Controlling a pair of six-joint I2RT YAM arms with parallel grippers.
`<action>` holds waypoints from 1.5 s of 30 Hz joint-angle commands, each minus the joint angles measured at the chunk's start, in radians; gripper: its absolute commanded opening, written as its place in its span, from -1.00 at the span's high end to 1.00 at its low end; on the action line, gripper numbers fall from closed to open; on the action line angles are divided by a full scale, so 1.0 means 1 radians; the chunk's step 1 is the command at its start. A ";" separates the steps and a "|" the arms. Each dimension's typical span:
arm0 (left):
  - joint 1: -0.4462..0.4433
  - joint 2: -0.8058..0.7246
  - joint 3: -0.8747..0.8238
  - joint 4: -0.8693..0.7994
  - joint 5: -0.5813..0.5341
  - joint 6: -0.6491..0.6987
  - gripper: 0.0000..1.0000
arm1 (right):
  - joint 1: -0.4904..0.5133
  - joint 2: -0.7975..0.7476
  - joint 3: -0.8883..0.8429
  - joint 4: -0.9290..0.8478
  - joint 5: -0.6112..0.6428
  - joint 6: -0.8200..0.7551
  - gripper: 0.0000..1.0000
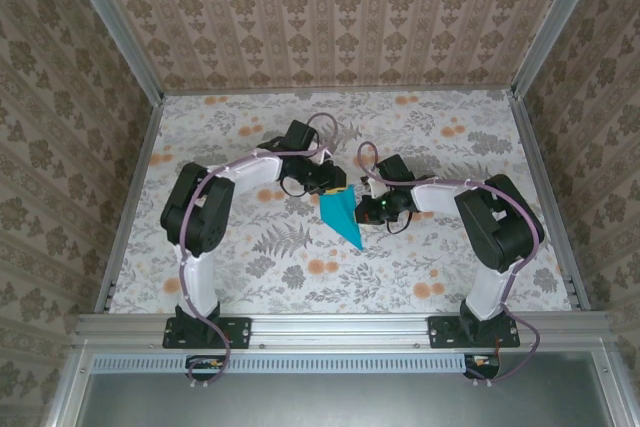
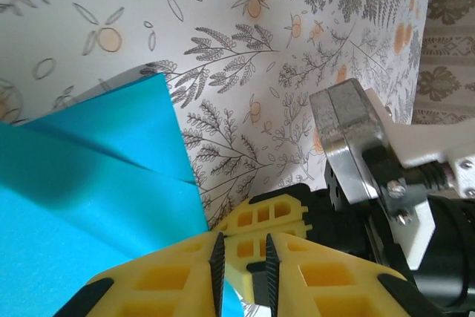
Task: Fold a paper plane with a square sheet of paper (fold left side to right side)
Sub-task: Fourth fold the wing at the center of the table.
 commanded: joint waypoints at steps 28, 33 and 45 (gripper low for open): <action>-0.016 0.153 -0.031 -0.051 -0.044 0.052 0.52 | 0.016 0.055 0.007 -0.134 0.089 -0.036 0.90; -0.014 0.155 -0.056 -0.050 -0.055 0.055 0.52 | 0.015 0.018 0.021 -0.129 0.081 -0.018 0.82; -0.014 0.146 -0.083 -0.043 -0.067 0.057 0.53 | 0.004 -0.206 0.007 -0.163 0.041 0.036 0.49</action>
